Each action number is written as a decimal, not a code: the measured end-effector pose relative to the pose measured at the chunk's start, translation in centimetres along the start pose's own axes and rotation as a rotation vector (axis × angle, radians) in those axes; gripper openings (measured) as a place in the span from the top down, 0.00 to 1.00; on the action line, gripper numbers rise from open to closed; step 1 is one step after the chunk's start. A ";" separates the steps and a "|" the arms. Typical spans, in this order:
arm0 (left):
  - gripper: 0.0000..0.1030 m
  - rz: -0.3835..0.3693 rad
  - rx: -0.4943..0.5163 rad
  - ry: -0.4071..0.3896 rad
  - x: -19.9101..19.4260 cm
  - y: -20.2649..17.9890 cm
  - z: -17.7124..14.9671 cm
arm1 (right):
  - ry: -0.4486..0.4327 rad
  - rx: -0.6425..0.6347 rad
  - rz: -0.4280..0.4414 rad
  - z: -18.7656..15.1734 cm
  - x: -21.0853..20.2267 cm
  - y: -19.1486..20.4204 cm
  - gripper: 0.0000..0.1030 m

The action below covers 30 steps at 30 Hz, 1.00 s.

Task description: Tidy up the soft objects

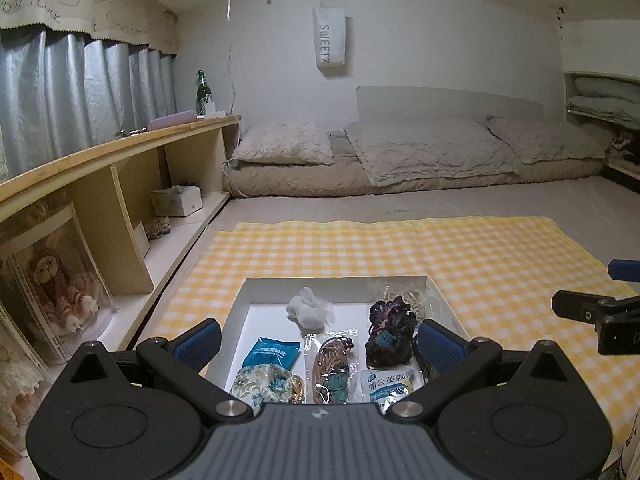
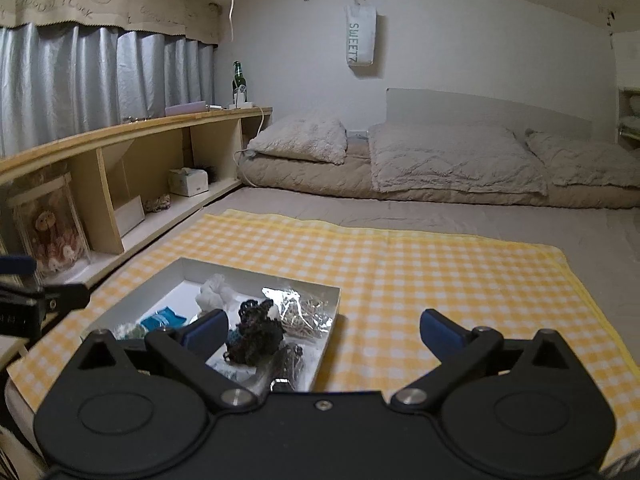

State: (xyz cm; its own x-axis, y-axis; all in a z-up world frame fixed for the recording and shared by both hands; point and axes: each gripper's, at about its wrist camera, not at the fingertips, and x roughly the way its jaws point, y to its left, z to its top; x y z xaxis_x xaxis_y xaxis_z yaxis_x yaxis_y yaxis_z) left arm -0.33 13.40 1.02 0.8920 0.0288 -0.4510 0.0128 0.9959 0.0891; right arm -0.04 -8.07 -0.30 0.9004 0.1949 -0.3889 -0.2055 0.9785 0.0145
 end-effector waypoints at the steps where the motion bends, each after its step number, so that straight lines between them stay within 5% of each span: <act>1: 0.00 -0.002 0.004 0.000 0.0 -0.2 -0.1 | -0.004 -0.007 -0.006 -0.3 -0.2 0.1 0.00; 30: 0.00 -0.007 0.010 0.028 0.0 -0.9 -1.4 | -0.032 -0.019 -0.045 -1.8 -1.6 0.4 0.00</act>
State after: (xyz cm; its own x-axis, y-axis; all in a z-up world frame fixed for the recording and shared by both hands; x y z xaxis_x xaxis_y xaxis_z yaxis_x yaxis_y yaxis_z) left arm -1.01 12.58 -0.27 0.8791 0.0248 -0.4759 0.0235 0.9952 0.0953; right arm -2.26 -8.15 -1.37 0.9207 0.1533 -0.3588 -0.1717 0.9849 -0.0198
